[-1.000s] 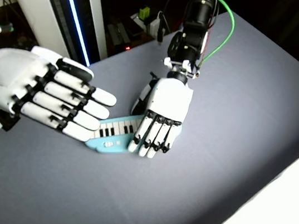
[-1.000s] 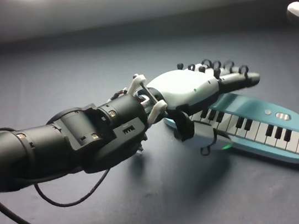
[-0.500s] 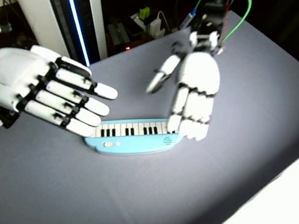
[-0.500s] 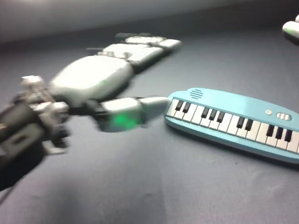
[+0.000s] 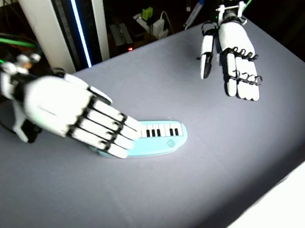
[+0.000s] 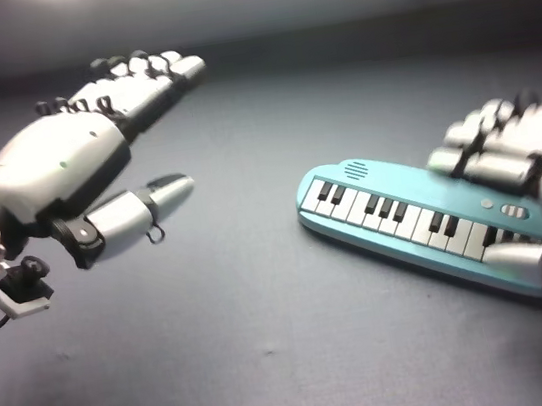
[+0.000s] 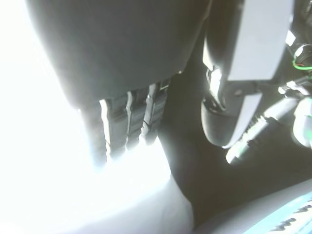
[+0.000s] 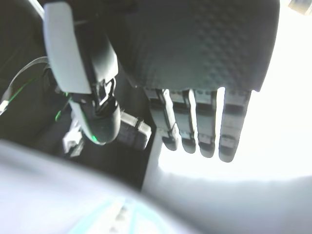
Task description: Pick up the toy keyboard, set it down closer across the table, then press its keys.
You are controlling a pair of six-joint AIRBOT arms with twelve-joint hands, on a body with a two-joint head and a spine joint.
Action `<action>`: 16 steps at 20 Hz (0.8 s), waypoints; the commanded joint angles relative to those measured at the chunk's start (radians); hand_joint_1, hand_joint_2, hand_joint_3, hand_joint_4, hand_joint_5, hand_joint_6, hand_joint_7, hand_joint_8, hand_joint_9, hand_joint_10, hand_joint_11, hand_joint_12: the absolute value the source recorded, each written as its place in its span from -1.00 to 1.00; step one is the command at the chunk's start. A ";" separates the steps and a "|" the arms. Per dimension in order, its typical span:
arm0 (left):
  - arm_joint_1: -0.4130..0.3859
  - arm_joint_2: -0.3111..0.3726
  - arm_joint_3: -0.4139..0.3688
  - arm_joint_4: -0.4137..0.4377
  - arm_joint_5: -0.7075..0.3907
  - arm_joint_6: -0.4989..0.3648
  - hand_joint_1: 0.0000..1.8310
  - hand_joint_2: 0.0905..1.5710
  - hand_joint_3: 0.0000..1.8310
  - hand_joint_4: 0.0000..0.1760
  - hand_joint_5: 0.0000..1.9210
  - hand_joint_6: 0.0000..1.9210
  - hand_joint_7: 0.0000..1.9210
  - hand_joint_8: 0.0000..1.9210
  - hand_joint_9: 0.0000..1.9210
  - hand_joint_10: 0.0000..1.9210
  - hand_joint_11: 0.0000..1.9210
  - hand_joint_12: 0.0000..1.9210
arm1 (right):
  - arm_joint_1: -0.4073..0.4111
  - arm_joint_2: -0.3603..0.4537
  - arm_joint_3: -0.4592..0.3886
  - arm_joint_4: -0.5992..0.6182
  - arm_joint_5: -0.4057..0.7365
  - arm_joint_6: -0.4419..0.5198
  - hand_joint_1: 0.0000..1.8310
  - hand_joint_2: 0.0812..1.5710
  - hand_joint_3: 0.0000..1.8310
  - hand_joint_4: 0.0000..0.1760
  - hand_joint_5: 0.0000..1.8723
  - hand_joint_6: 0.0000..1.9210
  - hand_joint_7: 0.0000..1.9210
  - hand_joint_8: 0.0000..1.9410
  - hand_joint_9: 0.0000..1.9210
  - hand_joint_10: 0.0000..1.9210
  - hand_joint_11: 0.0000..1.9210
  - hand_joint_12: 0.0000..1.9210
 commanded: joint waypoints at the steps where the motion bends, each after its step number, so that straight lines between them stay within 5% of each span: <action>1: -0.003 0.004 -0.002 0.007 -0.140 -0.001 -0.31 0.83 -1.00 -1.00 -0.95 -1.00 -1.00 -1.00 -1.00 -1.00 -1.00 -1.00 | 0.016 -0.005 0.010 0.002 0.059 -0.019 -0.72 0.74 -1.00 -0.81 -0.73 -0.97 -1.00 -1.00 -1.00 -1.00 -1.00 -1.00; 2: 0.001 0.007 -0.005 0.004 -0.144 -0.001 -0.30 0.83 -1.00 -1.00 -0.94 -1.00 -1.00 -1.00 -1.00 -1.00 -1.00 -1.00 | 0.024 -0.019 0.017 0.012 0.021 -0.054 -0.76 0.75 -1.00 -1.00 -0.68 -0.97 -1.00 -1.00 -1.00 -1.00 -1.00 -1.00; 5: 0.006 0.007 -0.007 -0.003 -0.155 -0.001 -0.31 0.83 -1.00 -1.00 -0.94 -1.00 -1.00 -1.00 -1.00 -1.00 -1.00 -1.00 | 0.035 -0.035 0.020 0.027 -0.025 -0.111 -0.85 0.70 -1.00 -1.00 -0.28 -0.97 -0.88 -1.00 -1.00 -1.00 -1.00 -1.00; 7: 0.009 0.008 -0.009 -0.003 -0.159 -0.001 -0.32 0.83 -1.00 -1.00 -0.94 -1.00 -1.00 -1.00 -1.00 -1.00 -1.00 -1.00 | 0.035 -0.035 0.020 0.030 -0.022 -0.111 -0.81 0.69 -1.00 -1.00 -0.24 -0.97 -0.86 -0.99 -1.00 -1.00 -1.00 -1.00; 11: 0.019 0.013 -0.012 -0.015 -0.173 -0.001 -0.42 0.85 -0.99 -0.75 -0.97 -1.00 -1.00 -1.00 -1.00 -1.00 -1.00 -1.00 | 0.035 0.017 -0.027 0.029 0.061 -0.111 -0.99 0.77 -0.98 -0.98 -0.96 -1.00 -1.00 -1.00 -1.00 -1.00 -1.00 -1.00; 13: 0.023 0.013 -0.013 -0.020 -0.176 -0.001 -0.39 0.85 -1.00 -0.81 -0.97 -1.00 -1.00 -1.00 -1.00 -1.00 -1.00 -1.00 | 0.028 0.048 -0.064 0.025 0.102 -0.111 -0.90 0.80 -0.99 -0.58 -1.00 -1.00 -1.00 -1.00 -1.00 -1.00 -1.00 -1.00; 16: 0.031 0.016 -0.015 -0.027 -0.180 -0.001 -0.32 0.83 -1.00 -0.77 -0.96 -1.00 -1.00 -1.00 -1.00 -1.00 -1.00 -1.00 | -0.003 0.061 -0.084 0.020 0.103 -0.110 -0.90 0.82 -0.99 -0.91 -0.92 -0.97 -1.00 -1.00 -1.00 -1.00 -1.00 -1.00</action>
